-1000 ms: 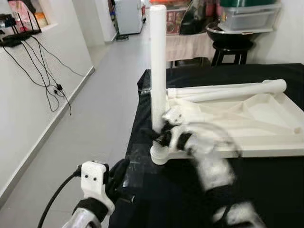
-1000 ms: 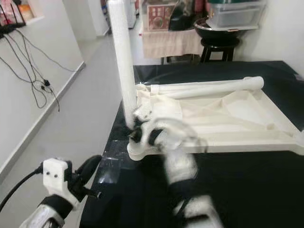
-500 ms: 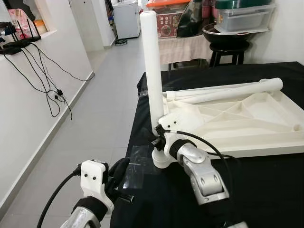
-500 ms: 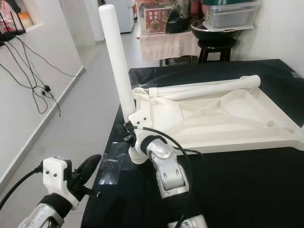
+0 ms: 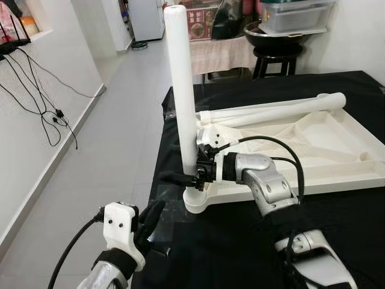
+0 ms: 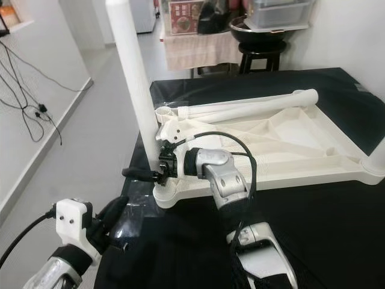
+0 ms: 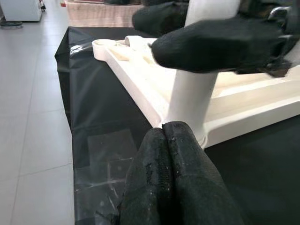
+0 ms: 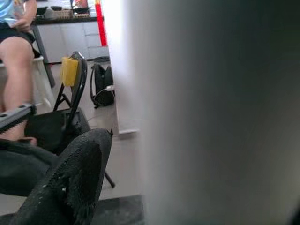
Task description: Building children table
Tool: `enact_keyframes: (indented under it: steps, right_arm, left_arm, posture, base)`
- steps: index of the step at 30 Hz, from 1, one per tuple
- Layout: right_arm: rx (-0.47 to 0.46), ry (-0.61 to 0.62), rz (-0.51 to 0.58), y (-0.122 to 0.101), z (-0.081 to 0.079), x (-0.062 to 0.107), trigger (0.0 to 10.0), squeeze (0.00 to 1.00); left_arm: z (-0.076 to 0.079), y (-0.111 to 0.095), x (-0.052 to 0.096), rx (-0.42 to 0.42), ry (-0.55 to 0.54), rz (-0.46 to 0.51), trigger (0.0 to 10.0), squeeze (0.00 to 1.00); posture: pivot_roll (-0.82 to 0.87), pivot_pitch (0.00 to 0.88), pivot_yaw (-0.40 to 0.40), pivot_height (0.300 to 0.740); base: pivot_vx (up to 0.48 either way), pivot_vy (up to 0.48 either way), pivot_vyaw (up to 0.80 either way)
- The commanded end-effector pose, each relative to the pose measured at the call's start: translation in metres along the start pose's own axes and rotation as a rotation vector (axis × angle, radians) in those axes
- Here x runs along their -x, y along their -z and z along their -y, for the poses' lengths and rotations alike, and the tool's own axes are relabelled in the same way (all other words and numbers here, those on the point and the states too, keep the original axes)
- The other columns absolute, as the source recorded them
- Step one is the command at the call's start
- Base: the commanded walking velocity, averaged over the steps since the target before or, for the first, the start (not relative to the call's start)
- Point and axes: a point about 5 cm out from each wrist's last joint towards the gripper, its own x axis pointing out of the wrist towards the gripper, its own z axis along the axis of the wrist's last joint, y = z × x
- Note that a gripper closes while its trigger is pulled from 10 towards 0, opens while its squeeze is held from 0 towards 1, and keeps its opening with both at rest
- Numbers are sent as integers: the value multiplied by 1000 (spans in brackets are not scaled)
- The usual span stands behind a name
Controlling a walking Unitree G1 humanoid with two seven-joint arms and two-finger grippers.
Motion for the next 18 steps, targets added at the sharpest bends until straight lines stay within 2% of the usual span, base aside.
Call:
enact_keyframes:
  steps: [1, 4, 5, 6, 9, 10, 16, 18]
  right_arm:
    - [-12, -61, -15, 1, -2, -12, 10000, 0]
    - [-44, -64, -20, 4, 0, -13, 10000, 0]
    - [-69, -63, -25, 6, 2, -14, 8627, 0]
    - [-84, -57, -31, 8, 4, -14, 431, 0]
    - [-88, -61, -33, 9, 5, -13, 431, 0]
    - [-90, -51, -34, 11, 6, -10, 0, 0]
    - [-83, -7, -25, 16, 10, -2, 0, 0]
    - [-80, 88, -42, 28, 9, 13, 0, 0]
  left_arm:
    - [-2, 3, 1, 1, -12, -12, 10000, 0]
    - [-1, 3, 1, 1, -11, -12, 10000, 0]
    - [-1, 3, 1, 1, -12, -12, 10000, 0]
    - [-1, 3, 0, 2, -12, -11, 10000, 0]
    - [-1, 3, 0, 2, -12, -10, 10000, 0]
    - [0, 3, 0, 3, -13, -9, 10000, 0]
    - [1, 2, -1, 7, -14, -6, 10000, 0]
    - [2, 2, -1, 12, -12, -4, 10000, 0]
  posture:
    - [14, 7, 83, 740]
    - [15, 7, 82, 740]
    - [16, 7, 81, 740]
    - [15, 10, 79, 740]
    - [15, 10, 79, 740]
    - [14, 11, 76, 740]
    - [4, 22, 77, 740]
    - [-5, 36, 76, 740]
  base:
    - [0, 0, 0]
    - [0, 0, 0]
    - [0, 0, 0]
    - [0, 0, 0]
    - [0, 0, 0]
    - [0, 0, 0]
    - [0, 0, 0]
    - [0, 0, 0]
